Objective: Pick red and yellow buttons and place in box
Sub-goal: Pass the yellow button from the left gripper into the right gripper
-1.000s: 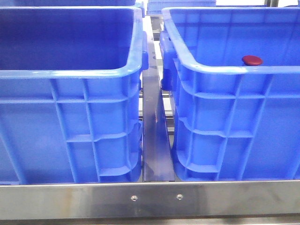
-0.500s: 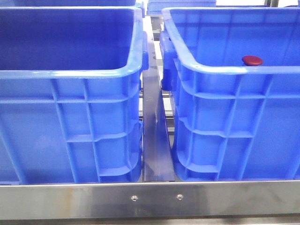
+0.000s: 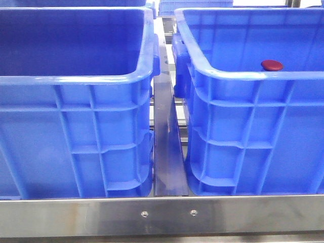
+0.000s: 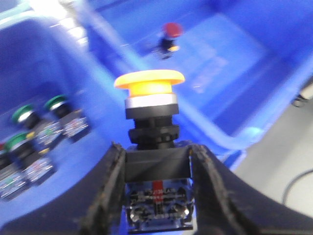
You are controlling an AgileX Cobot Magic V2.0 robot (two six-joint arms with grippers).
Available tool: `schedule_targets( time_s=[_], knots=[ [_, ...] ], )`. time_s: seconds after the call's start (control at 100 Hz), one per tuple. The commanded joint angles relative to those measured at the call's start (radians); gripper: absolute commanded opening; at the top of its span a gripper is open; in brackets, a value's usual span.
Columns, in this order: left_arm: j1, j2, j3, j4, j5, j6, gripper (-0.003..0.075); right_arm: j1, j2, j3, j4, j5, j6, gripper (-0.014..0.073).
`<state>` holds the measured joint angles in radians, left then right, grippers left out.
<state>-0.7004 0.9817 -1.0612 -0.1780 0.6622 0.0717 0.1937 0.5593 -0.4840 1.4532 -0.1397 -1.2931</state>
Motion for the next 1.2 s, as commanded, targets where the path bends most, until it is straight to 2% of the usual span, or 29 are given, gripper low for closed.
schedule_targets(
  time_s=[0.0, 0.11, 0.28, 0.35, 0.55, 0.77, 1.0, 1.19],
  knots=[
    [-0.032, -0.014, -0.028, -0.016, -0.092, -0.007, 0.0043, -0.007, -0.002, -0.026, -0.012, 0.025, -0.006, -0.0039],
    [-0.034, -0.014, -0.028, -0.016, -0.092, -0.007, 0.0043, -0.007, -0.002, -0.026, -0.012, 0.064, -0.006, 0.0106],
    [-0.034, -0.014, -0.028, -0.016, -0.092, -0.007, 0.0043, -0.007, -0.002, -0.027, 0.018, 0.140, -0.006, 0.0446],
    [-0.034, -0.014, -0.028, -0.016, -0.092, -0.007, 0.0043, -0.007, -0.002, -0.027, 0.059, 0.194, -0.006, 0.0515],
    [-0.034, -0.014, -0.028, -0.016, -0.092, -0.007, 0.0043, -0.007, 0.024, -0.033, 0.263, 0.425, -0.006, 0.0521],
    [-0.034, -0.014, -0.028, -0.016, -0.092, -0.007, 0.0043, -0.007, 0.184, -0.098, 0.433, 0.777, -0.005, 0.0521],
    [-0.034, -0.014, -0.028, -0.016, -0.092, -0.007, 0.0043, 0.001, 0.429, -0.213, 0.459, 1.092, 0.091, 0.0521],
    [-0.034, -0.014, -0.028, -0.016, -0.092, -0.007, 0.0043, 0.055, 0.591, -0.317, 0.459, 1.171, 0.124, 0.0521]
  ],
)
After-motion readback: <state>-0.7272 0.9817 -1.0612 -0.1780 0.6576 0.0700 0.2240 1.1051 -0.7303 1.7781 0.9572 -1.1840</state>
